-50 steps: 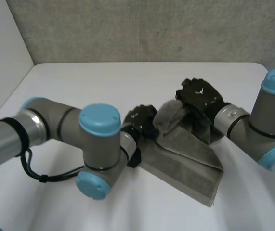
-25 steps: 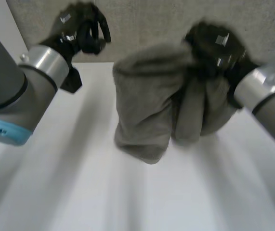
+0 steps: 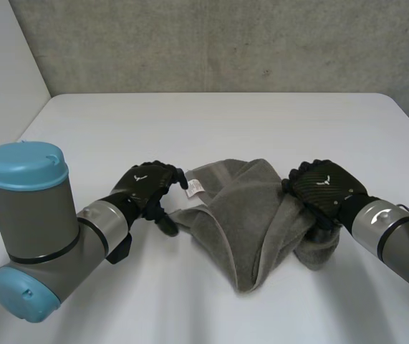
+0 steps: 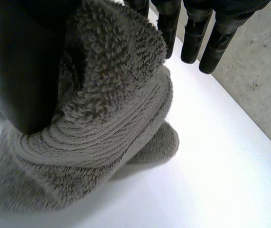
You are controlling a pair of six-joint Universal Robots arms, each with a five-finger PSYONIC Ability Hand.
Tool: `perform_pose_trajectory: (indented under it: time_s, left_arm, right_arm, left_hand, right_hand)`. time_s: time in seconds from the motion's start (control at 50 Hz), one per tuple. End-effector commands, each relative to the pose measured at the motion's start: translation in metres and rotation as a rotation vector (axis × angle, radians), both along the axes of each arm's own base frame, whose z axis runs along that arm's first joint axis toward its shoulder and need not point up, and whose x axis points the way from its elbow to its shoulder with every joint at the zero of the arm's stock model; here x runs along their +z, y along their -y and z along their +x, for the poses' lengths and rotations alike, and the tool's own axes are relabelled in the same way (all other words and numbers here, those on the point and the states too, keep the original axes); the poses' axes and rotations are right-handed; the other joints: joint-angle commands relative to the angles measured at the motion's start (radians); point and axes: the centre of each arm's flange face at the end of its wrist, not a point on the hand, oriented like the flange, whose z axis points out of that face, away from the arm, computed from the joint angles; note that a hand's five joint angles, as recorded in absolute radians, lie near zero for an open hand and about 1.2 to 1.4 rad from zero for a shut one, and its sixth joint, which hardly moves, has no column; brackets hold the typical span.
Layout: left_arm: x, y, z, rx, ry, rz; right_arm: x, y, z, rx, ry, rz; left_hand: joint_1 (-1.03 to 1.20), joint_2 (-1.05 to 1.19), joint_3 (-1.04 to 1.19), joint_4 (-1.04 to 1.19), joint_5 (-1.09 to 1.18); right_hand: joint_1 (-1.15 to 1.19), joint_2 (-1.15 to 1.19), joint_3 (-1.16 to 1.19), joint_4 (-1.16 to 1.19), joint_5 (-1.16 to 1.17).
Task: Fold the towel.
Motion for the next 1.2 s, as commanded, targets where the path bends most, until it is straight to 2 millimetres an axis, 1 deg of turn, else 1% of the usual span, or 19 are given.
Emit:
perform_pose_trajectory:
  time_s: [0.02,0.14,0.24,0.36,0.42,0.46,0.48,0.5,0.52,0.54,0.58,0.62,0.76,0.86,0.98,1.0,1.08,1.12,1.2]
  left_arm:
    - [0.001,-0.002,-0.012,-0.036,-0.025,-0.037]
    - [-0.003,-0.006,-0.027,-0.081,-0.039,-0.058]
    - [-0.021,-0.009,-0.04,-0.18,-0.016,-0.038]
    - [-0.034,-0.01,-0.044,-0.252,0.078,-0.09]
    - [-0.041,-0.008,-0.044,-0.271,0.147,-0.133]
    - [-0.045,-0.007,-0.045,-0.284,0.175,-0.153]
    - [-0.045,-0.007,-0.045,-0.284,0.175,-0.154]
    - [-0.046,-0.006,-0.046,-0.281,0.176,-0.155]
    - [-0.046,-0.006,-0.046,-0.281,0.176,-0.155]
    - [-0.047,-0.005,-0.046,-0.274,0.178,-0.155]
    - [-0.047,-0.003,-0.045,-0.261,0.182,-0.157]
    - [-0.046,-0.002,-0.044,-0.238,0.188,-0.159]
    - [-0.046,-0.007,-0.042,-0.238,0.195,-0.151]
    - [-0.03,-0.022,-0.035,-0.25,0.187,-0.17]
    - [-0.023,-0.029,-0.026,-0.242,0.19,-0.18]
    - [-0.02,-0.031,-0.023,-0.237,0.193,-0.183]
    - [-0.017,-0.029,-0.012,-0.206,0.195,-0.18]
    - [-0.012,-0.027,-0.003,-0.181,0.197,-0.181]
    - [-0.008,-0.023,0.006,-0.15,0.196,-0.185]
  right_arm:
    - [0.003,-0.007,-0.012,-0.003,-0.006,-0.015]
    - [0.01,-0.011,-0.013,0.055,0.031,-0.022]
    - [0.011,-0.012,-0.013,0.077,0.048,-0.019]
    - [0.011,-0.005,-0.022,0.044,0.05,-0.018]
    - [0.011,-0.002,-0.025,0.032,0.05,-0.016]
    - [0.01,-0.001,-0.027,0.025,0.05,-0.015]
    - [0.01,0.0,-0.028,0.022,0.052,-0.014]
    - [0.01,0.0,-0.028,0.022,0.052,-0.014]
    - [0.01,0.0,-0.028,0.02,0.052,-0.011]
    - [0.01,0.0,-0.028,0.02,0.052,-0.011]
    - [0.008,0.001,-0.03,0.016,0.053,-0.005]
    - [0.007,0.002,-0.03,0.016,0.053,0.001]
    - [0.005,0.004,-0.03,0.02,0.054,0.013]
    - [0.011,0.002,-0.027,0.066,0.055,0.031]
    - [0.021,-0.007,-0.022,0.166,0.037,0.071]
    - [0.022,-0.011,-0.022,0.186,0.025,0.087]
    - [0.024,-0.016,-0.027,0.213,-0.034,0.113]
    - [0.025,-0.016,-0.041,0.219,-0.107,0.141]
    - [0.029,-0.018,-0.053,0.237,-0.166,0.171]
  left_hand:
    - [-0.081,-0.074,-0.052,-0.059,-0.028]
    - [-0.09,-0.082,-0.052,-0.059,-0.037]
    - [-0.069,-0.062,-0.052,-0.059,-0.016]
    - [-0.052,-0.044,-0.052,-0.059,0.002]
    - [0.028,0.035,-0.052,-0.059,0.081]
    - [0.276,0.283,-0.052,-0.059,0.329]
    - [0.277,0.285,-0.052,-0.059,0.33]
    - [0.44,0.447,-0.052,-0.059,0.493]
    - [0.442,0.449,-0.052,-0.059,0.495]
    - [0.572,0.58,-0.052,-0.059,0.626]
    - [0.691,0.698,-0.052,-0.059,0.744]
    - [0.919,0.926,-0.052,-0.059,0.972]
    - [0.92,0.927,-0.052,-0.059,0.973]
    - [0.92,0.927,-0.052,-0.059,0.973]
    - [0.92,0.927,-0.052,-0.059,0.973]
    - [0.92,0.927,-0.052,-0.059,0.973]
    - [0.92,0.927,-0.052,-0.059,0.973]
    - [0.92,0.927,-0.052,-0.059,0.973]
    - [0.92,0.927,-0.052,-0.059,0.973]
  right_hand:
    - [-0.076,-0.084,-0.043,-0.076,-0.036]
    - [-0.079,-0.087,-0.043,-0.076,-0.039]
    - [-0.09,-0.098,-0.043,-0.076,-0.051]
    - [-0.082,-0.09,-0.043,-0.076,-0.042]
    - [-0.067,-0.075,-0.043,-0.076,-0.027]
    - [-0.061,-0.069,-0.043,-0.076,-0.021]
    - [-0.038,-0.046,-0.043,-0.076,0.002]
    - [-0.038,-0.045,-0.043,-0.076,0.002]
    - [0.009,0.001,-0.043,-0.076,0.049]
    - [0.009,0.002,-0.043,-0.076,0.049]
    - [0.033,0.025,-0.043,-0.076,0.072]
    - [0.033,0.025,-0.043,-0.076,0.073]
    - [-0.02,-0.028,-0.043,-0.076,0.02]
    - [-0.085,-0.092,-0.043,-0.076,-0.045]
    - [-0.04,-0.048,-0.043,-0.076,-0.001]
    - [0.061,0.053,-0.043,-0.076,0.101]
    - [0.156,0.148,-0.043,-0.076,0.196]
    - [0.396,0.388,-0.043,-0.076,0.435]
    - [0.432,0.424,-0.043,-0.076,0.472]
